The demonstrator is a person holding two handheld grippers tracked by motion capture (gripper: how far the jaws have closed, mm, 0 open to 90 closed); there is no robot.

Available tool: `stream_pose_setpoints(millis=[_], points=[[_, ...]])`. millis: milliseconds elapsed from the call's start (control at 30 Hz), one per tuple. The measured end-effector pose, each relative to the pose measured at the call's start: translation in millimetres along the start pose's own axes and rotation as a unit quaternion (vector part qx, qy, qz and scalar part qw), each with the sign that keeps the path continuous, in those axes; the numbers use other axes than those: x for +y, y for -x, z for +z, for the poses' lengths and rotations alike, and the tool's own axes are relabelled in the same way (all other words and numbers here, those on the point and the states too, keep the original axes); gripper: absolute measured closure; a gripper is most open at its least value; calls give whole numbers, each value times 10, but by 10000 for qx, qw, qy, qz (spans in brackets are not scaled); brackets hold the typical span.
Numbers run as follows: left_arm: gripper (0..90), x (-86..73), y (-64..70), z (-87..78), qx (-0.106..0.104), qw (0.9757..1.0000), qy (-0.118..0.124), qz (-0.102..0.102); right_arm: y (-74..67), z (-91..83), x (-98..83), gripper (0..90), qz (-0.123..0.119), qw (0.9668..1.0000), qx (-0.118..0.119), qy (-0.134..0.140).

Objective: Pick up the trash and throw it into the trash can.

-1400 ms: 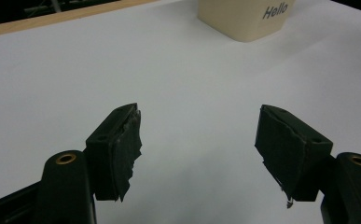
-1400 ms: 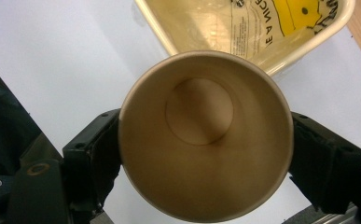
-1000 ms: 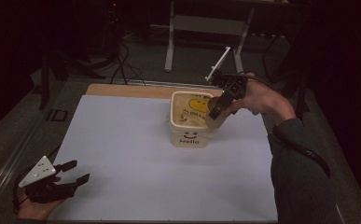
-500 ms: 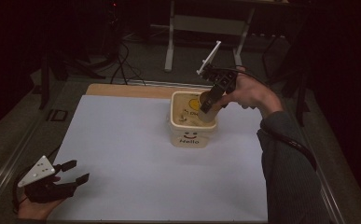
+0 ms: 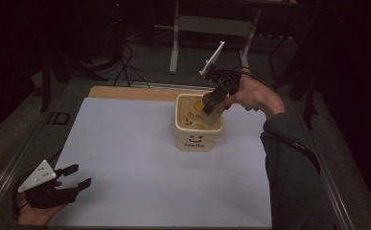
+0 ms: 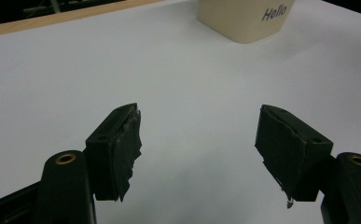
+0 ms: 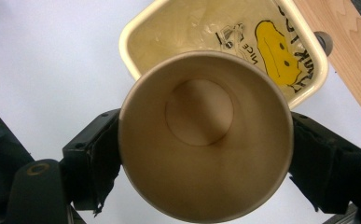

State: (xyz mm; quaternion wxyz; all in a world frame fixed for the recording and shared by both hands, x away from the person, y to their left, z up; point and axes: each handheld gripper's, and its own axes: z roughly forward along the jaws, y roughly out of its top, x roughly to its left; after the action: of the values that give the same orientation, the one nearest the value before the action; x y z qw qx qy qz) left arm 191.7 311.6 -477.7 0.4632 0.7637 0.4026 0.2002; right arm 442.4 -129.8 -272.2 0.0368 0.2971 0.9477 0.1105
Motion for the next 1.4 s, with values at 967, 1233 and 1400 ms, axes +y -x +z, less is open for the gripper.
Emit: stream_pose_setpoints(millis=[967, 1233, 1400], points=[[308, -1, -2, -5, 3, 10000, -2, 0, 22, 332, 42, 171, 74, 9999, -28, -126], [307, -1, -3, -7, 14, 10000, -2, -4, 5, 378, 54, 126, 64, 9999, -87, -135], [307, -1, -3, -7, 12, 10000, 5, -11, 8, 369, 44, 123, 42, 9999, -117, -98]])
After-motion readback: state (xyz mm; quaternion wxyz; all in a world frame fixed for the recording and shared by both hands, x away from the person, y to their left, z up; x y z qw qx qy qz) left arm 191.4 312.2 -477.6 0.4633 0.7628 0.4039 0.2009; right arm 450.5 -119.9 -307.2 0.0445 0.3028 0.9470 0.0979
